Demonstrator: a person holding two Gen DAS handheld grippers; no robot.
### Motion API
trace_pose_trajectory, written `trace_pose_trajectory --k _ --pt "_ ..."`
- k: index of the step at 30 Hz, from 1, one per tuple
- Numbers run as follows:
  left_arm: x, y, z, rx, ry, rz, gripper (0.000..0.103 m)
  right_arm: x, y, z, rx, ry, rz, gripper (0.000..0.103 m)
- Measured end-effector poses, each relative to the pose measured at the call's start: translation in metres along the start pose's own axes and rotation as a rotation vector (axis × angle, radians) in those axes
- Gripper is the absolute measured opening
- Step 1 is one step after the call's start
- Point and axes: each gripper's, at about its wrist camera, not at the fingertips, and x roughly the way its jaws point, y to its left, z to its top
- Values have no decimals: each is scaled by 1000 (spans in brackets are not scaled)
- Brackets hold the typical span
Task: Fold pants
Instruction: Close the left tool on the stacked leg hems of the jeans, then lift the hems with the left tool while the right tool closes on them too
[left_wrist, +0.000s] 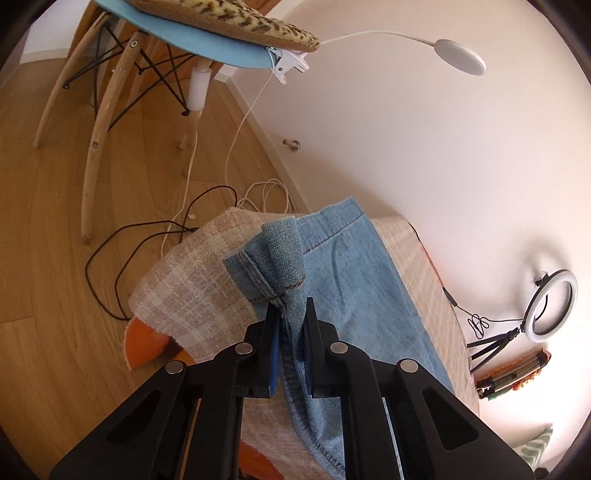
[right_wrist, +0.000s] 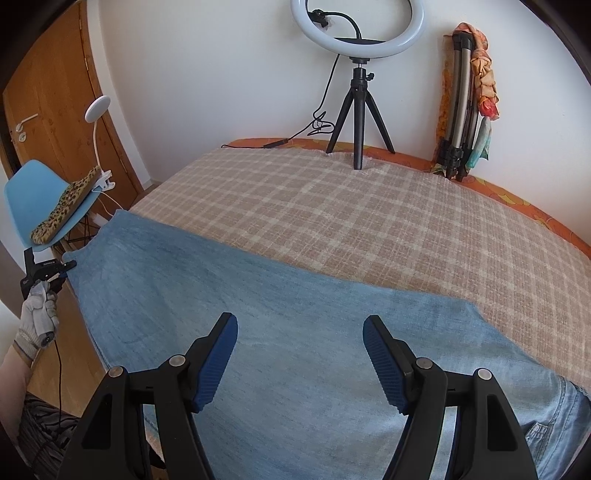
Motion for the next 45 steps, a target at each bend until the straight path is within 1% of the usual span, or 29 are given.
trace_pose_trajectory --k 3,5,8,10,14,16,18,20,23,27,29,31,33,35,37,39,41,45 --pt "6 -1 -1 17 3 5 8 0 0 0 0 0 0 73" --pt "9 -2 2 13 15 9 14 0 1 0 1 0 0 73" --pt "10 -2 4 19 5 29 14 1 1 -1 1 4 -1 73" --pt "11 -6 4 44 -2 47 13 0 1 -3 -1 4 -2 73" --pt "6 -21 3 124 -29 57 6 -1 -1 -4 -3 4 -8 73" --pt "-2 -33 2 175 -61 51 6 0 -4 -5 7 7 -1 73" --pt "-12 -54 -1 251 -91 25 6 1 -8 -4 31 14 12 73" --pt "-22 -82 -7 337 -110 -22 5 3 -12 -3 51 18 17 73" --pt "-34 -132 -32 504 -100 -95 5 4 -16 -1 72 18 22 73" --pt "-42 -193 -90 753 -45 -179 5 7 -22 1 96 21 27 73" --pt "-43 -214 -123 838 0 -226 5 8 -25 0 103 26 33 73" --pt "-40 -228 -152 901 59 -262 5 8 -28 0 112 30 51 73" --pt "-37 -238 -175 928 132 -302 5 10 -31 0 127 36 86 73" --pt "-34 -245 -197 956 188 -324 5 12 -33 0 147 49 124 73" --pt "-31 -250 -214 989 224 -321 5 15 -33 2 169 60 152 73" --pt "-32 -253 -224 1005 236 -326 5 18 -32 6 195 76 184 74" --pt "-34 -256 -228 1000 240 -332 5 23 -27 14 212 87 229 75" --pt "-40 -261 -223 972 227 -352 5 44 -8 39 208 102 297 76"
